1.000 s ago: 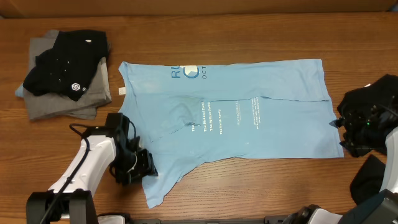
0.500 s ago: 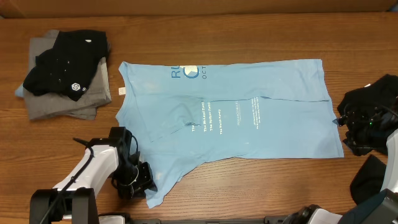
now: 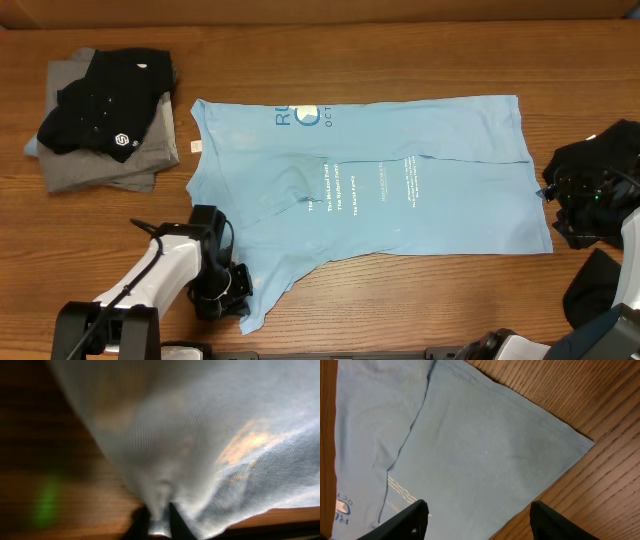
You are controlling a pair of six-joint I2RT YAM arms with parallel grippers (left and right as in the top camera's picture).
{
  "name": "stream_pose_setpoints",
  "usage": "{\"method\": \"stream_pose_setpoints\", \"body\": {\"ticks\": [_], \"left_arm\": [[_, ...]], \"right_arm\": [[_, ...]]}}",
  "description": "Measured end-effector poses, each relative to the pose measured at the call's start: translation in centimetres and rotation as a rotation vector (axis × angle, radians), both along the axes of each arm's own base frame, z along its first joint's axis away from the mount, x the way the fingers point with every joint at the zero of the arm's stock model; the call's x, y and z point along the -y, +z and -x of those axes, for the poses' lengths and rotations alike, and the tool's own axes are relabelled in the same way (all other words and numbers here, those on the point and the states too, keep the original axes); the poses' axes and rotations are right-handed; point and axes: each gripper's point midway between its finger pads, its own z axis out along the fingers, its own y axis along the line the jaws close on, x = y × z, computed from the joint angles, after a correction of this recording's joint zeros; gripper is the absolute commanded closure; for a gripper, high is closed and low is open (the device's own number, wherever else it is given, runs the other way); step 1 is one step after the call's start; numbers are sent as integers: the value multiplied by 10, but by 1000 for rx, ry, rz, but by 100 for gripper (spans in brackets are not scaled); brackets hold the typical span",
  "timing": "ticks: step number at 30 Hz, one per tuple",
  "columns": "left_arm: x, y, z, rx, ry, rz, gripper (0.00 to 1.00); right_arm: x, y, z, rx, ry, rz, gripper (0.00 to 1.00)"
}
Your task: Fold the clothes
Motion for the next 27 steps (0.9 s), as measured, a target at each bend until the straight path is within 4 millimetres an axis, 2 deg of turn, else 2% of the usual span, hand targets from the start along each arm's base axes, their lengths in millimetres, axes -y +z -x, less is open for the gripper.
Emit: {"method": "stream_pose_setpoints", "body": {"ticks": [7,10,15,18,24,27], "left_arm": [[3,2,3,-12,-22,-4,96],[2,13,0,-34,-13,-7,96],[0,51,-36,23,-16,-21,96],[-8,74,-61,89,-39,-71,96],[-22,110,-101,227,-58,-166,96],[-25,115,-108,252,-61,-185,96]], "right_arm": [[0,0,-1,4,0,2,31],[1,0,-1,6,0,5,32],[0,-2,2,-12,-2,0,32],[-3,-12,7,-42,-2,-17,32],[-13,-55,24,-143,-2,-79,41],[-20,-73,34,-182,-2,-106,41]]}}
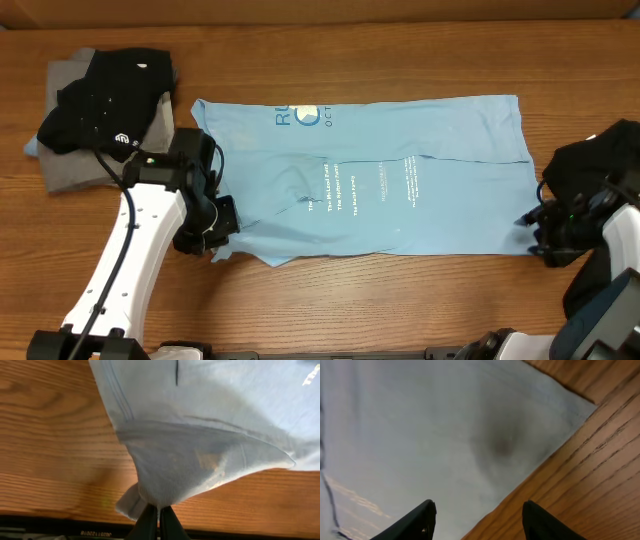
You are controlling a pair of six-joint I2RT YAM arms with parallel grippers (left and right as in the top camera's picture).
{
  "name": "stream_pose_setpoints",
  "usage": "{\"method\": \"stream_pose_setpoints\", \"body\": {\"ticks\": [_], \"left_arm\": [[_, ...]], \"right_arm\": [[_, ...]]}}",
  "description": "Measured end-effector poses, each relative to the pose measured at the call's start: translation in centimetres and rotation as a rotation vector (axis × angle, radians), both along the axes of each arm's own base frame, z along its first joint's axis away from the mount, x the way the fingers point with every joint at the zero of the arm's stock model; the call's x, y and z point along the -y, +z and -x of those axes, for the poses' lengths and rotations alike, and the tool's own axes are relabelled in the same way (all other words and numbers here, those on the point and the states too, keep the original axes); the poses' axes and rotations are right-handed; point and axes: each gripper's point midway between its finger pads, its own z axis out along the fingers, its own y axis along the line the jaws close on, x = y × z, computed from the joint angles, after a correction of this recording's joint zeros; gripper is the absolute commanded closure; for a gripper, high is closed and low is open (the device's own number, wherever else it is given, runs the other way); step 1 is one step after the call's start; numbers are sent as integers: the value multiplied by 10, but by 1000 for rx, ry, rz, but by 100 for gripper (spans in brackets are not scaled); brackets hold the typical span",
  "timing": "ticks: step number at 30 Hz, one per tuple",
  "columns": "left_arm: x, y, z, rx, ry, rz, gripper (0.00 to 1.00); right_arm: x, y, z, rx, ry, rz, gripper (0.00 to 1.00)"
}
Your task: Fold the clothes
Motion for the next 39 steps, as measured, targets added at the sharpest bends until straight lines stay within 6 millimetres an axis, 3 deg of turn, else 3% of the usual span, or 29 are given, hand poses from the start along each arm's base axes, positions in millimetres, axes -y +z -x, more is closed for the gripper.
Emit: {"method": "stream_pose_setpoints", "body": {"ticks": [7,13,15,18,19,25,30,35,39], "left_arm": [[-4,0,1,-5,-1,-22,96],[-7,0,2,-7,-3,-40,96],[-8,0,3,-12,-4,-48,96],[-10,0,4,-16,-4,-56,96],[-10,0,4,-16,-5,-59,96],[-13,0,8,-32,-6,-76,96],[-16,5,16,-39,-3,-81,96],[-27,21,28,-35,37,-90,96],[-41,40,33,3,79,-114,96]], "right_arm": [[6,-26,13,-50,-33,54,37],[19,-38,7,-7,-92,131,39],[21,-38,6,2,-106,145,48],[24,-40,7,9,-117,166,87],[24,-41,7,8,-121,171,95],[9,-41,27,-80,-97,106,96],[-1,-19,40,-149,-78,62,96],[1,34,38,-83,-77,109,96],[-1,65,45,-56,-75,145,96]]}}
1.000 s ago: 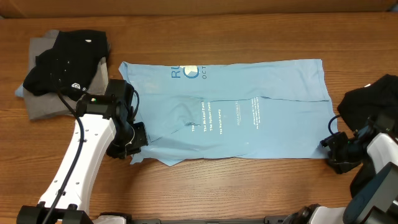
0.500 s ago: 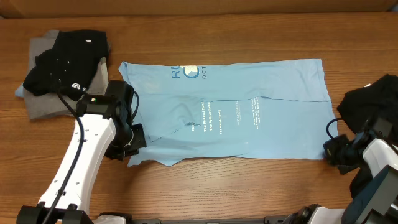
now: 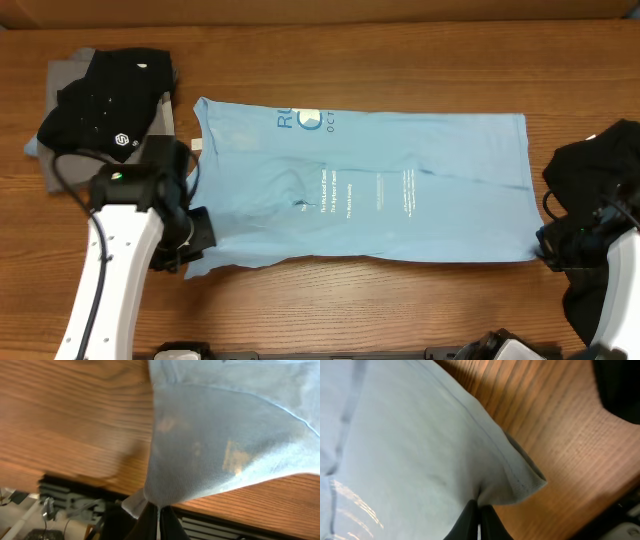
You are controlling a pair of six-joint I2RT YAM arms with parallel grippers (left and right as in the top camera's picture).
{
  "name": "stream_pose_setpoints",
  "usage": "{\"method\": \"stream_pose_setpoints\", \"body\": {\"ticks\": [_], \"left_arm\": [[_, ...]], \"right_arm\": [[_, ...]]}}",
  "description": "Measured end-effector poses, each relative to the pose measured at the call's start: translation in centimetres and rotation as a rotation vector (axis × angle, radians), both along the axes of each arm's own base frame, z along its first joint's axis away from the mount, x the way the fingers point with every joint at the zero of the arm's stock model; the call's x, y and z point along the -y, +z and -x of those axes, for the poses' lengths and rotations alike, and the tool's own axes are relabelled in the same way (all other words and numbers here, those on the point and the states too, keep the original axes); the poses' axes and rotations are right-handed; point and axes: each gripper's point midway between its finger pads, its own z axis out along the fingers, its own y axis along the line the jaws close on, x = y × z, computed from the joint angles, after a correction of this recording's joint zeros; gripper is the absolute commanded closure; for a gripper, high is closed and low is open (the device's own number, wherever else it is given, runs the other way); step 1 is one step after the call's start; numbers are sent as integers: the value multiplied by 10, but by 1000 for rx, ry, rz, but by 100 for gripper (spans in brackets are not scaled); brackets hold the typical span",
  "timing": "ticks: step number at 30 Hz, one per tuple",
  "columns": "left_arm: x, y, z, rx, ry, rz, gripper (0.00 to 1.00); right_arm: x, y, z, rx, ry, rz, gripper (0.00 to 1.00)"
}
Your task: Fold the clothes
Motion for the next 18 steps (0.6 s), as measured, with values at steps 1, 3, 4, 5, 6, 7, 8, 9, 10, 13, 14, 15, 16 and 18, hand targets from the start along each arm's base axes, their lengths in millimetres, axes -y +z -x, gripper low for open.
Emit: {"method": "stream_pose_setpoints", "body": {"ticks": [1,3,4,5,6,7,8,9,10,13,14,15,16,18], "left_arm": [[-4,5,1,8,7,-10,96],[-11,14,3,25,17,-35,96],[-14,19,2,39,20,-45,96],[-16,24,-1,61,22,-55,96],[-18,28,-5,85,23,-62,96],[-18,32,-12,117,22,-63,96],[-18,35,-20,153,18,-63,96],[-18,38,-28,188,12,-64,96],[-18,41,-36,222,4,-64,96],[-16,47,-68,350,-28,-54,96],[-14,50,-79,391,-43,-45,96],[-13,51,-87,420,-56,-38,96],[-10,53,-99,458,-79,-24,96],[-4,53,-121,512,-116,4,96]], "right_arm": [[0,6,2,3,3,8,96],[0,16,3,14,10,22,96],[0,20,3,21,15,28,96],[1,24,2,32,18,34,96],[1,27,-1,44,21,39,96],[3,30,-5,62,23,42,96],[3,32,-10,85,26,43,96],[4,33,-16,114,29,43,96],[5,35,-21,140,31,44,96],[8,40,-40,227,35,41,96],[9,42,-48,256,37,36,96],[10,42,-53,272,34,34,96],[11,41,-58,286,28,25,96],[14,38,-69,307,21,14,96]]}}
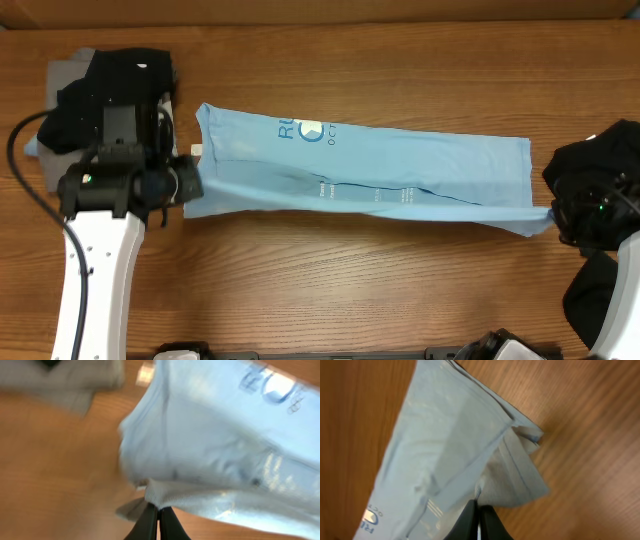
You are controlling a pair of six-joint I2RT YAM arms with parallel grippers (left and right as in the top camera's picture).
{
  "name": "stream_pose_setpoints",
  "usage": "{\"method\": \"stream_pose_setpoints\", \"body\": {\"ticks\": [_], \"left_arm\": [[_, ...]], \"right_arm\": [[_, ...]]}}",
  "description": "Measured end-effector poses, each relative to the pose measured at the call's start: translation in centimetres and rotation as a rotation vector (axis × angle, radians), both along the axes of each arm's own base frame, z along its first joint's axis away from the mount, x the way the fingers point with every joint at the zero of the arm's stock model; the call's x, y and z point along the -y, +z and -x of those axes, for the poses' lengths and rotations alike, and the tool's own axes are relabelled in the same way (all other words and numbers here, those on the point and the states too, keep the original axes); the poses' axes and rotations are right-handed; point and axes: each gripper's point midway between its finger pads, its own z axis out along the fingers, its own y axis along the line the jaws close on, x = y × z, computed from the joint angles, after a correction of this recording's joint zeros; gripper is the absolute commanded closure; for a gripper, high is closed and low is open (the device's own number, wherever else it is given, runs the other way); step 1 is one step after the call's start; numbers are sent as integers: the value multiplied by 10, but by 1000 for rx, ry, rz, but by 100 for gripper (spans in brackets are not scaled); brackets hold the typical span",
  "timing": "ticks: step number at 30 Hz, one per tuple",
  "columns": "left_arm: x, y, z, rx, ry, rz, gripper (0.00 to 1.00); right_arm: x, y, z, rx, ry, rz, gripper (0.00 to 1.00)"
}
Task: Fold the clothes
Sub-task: 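Lift the hem and fold it up over the top edge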
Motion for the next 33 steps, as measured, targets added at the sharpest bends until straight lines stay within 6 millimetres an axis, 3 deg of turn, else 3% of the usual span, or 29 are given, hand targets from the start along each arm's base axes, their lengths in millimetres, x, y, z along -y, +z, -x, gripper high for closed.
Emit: {"method": "stream_pose_setpoints", "body": {"ticks": [4,9,14,18,19,20,21,22,24,30,33], "left_arm": [[7,-13,-34,33,-51,26,96],[13,-35,-80,90,-91,48,96],[22,-36,-125,223,-143,73,96],[30,-43,-149,278,-169,87,93],[32,-47,-152,278,-175,91,88],[35,-52,-154,273,-183,97,75],[37,-57,-156,267,-188,101,61],[38,-62,-156,255,-186,106,50],[41,-71,-155,231,-188,116,44],[47,-80,-143,164,-200,159,50],[57,-83,-133,123,-223,203,49]], "right_arm": [[6,-6,-33,80,21,-17,96],[-3,-18,-74,153,88,-43,96],[-9,-35,-119,230,120,-47,95],[-9,-41,-140,274,109,-52,90],[-8,-42,-144,282,101,-54,78],[-6,-42,-148,294,93,-53,56],[-5,-42,-150,301,85,-53,46],[-4,-41,-152,309,85,-50,44],[-4,-41,-153,314,82,-51,43],[-2,-47,-139,273,87,-87,44],[-5,-53,-125,229,105,-126,44]]}}
